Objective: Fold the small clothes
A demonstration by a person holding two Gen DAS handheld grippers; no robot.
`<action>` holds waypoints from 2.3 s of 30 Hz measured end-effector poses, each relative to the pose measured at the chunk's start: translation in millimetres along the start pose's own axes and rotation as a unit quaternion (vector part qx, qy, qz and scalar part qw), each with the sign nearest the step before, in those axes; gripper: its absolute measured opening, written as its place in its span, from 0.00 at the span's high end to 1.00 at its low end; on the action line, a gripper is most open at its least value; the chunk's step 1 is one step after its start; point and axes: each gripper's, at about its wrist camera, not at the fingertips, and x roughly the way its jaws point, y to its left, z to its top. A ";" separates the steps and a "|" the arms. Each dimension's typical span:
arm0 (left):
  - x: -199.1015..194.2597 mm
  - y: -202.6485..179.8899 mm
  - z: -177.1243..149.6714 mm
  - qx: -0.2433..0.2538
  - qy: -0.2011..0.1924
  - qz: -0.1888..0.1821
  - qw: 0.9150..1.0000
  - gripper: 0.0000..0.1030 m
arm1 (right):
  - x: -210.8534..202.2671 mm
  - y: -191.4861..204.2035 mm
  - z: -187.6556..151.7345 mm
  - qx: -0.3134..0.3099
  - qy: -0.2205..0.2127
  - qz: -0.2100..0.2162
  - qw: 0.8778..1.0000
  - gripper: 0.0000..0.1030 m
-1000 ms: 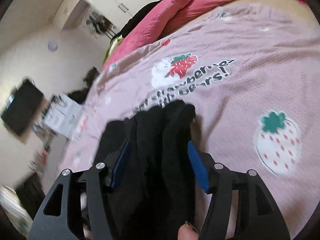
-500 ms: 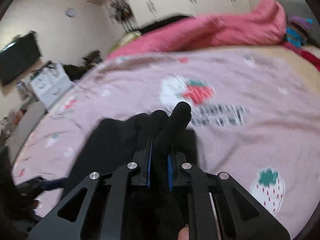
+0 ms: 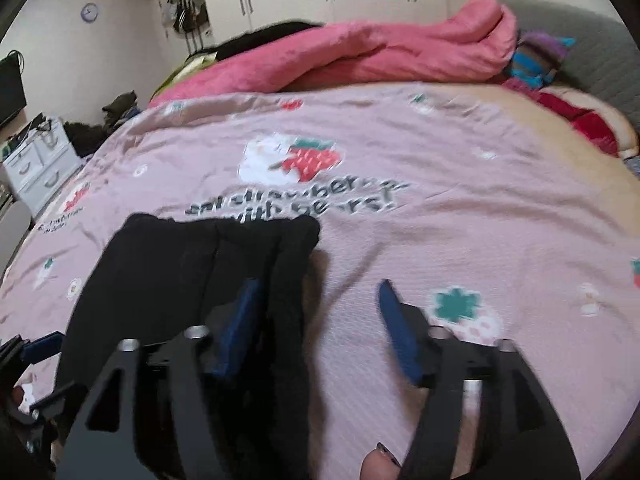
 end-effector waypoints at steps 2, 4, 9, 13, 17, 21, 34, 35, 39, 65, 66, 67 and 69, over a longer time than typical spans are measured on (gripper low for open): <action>-6.7 -0.3 -0.2 -0.003 -0.006 -0.003 1.000 0.14 | -28.4 -3.0 -4.4 0.009 -0.029 0.004 1.000 0.17; -16.5 -2.6 -1.3 -0.002 -0.017 0.000 1.000 0.09 | -49.9 -4.6 -7.9 0.019 -0.049 0.000 0.999 0.07; -42.5 -6.4 -9.0 -0.002 -0.037 0.002 0.999 0.09 | -104.5 -4.9 -36.0 0.032 -0.092 0.014 0.995 0.04; -60.1 -10.8 -25.5 0.017 -0.047 0.015 0.999 0.09 | -130.8 1.9 -65.0 0.030 -0.100 0.010 0.995 0.04; -74.5 -9.5 -45.0 0.011 -0.052 0.014 0.998 0.09 | -148.3 13.8 -90.7 0.023 -0.101 0.003 0.995 0.04; -86.5 -9.8 -69.1 0.014 -0.056 0.024 0.998 0.09 | -159.7 30.6 -110.8 0.008 -0.098 -0.010 0.995 0.04; -89.4 6.4 -118.7 -0.012 -0.031 0.023 0.999 0.09 | -168.1 54.0 -167.5 0.001 -0.048 -0.031 0.998 0.04; -89.0 6.6 -118.6 -0.011 -0.030 0.024 0.999 0.09 | -168.1 54.5 -169.4 0.000 -0.044 -0.035 0.998 0.04; -92.7 8.2 -118.7 -0.013 -0.036 0.026 0.999 0.09 | -168.9 53.7 -173.8 0.004 -0.039 -0.034 0.999 0.04; -101.8 11.2 -115.6 -0.012 -0.045 0.049 0.998 0.09 | -169.2 56.8 -175.3 -0.003 -0.033 -0.046 0.998 0.04; -101.8 11.3 -115.6 -0.012 -0.045 0.050 0.998 0.09 | -169.0 56.3 -175.1 -0.003 -0.033 -0.046 0.998 0.04; -101.8 11.4 -115.5 -0.012 -0.045 0.050 0.998 0.09 | -169.1 56.3 -175.2 -0.003 -0.033 -0.046 0.998 0.04; -101.8 11.5 -115.6 -0.012 -0.044 0.051 0.998 0.09 | -169.6 55.4 -175.5 -0.003 -0.034 -0.047 0.998 0.04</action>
